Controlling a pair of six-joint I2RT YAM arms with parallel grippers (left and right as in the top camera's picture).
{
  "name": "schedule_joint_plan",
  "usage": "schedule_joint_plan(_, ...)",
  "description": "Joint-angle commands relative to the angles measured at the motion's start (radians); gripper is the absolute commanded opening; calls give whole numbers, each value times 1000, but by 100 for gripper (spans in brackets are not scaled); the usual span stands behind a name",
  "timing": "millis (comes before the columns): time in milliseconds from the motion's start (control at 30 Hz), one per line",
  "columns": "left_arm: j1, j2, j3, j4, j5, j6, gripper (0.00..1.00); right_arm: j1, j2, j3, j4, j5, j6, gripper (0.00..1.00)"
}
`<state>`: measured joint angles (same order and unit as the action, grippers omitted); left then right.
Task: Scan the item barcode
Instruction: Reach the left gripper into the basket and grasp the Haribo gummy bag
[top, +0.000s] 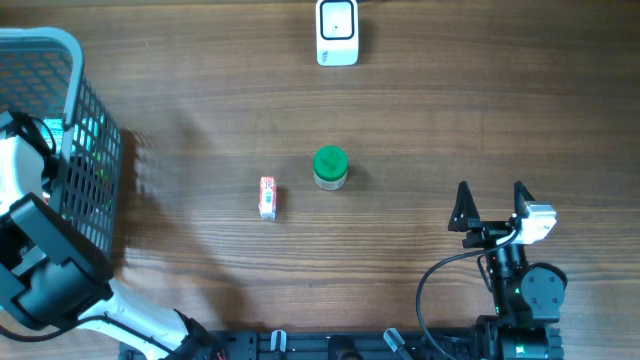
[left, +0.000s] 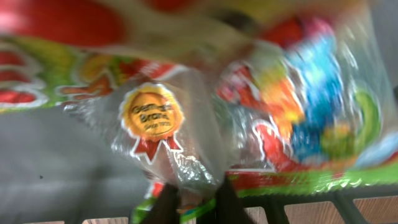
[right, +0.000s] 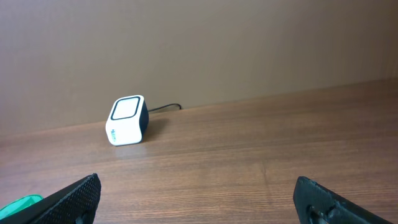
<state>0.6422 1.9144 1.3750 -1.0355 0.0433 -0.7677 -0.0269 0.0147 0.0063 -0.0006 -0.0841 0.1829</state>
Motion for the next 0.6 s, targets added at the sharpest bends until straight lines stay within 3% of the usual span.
schedule_joint_plan(0,-8,32,-36,3,-14,2,4,8,-1,-1,3,11,10,100)
schedule_joint_plan(233,-8,-100,97,-39,-15,2,4,8,-1,-1,3,11,10,100)
schedule_joint_plan(567,-8,-215,99,-37,-71,1,4,8,-1,-1,3,11,10,100)
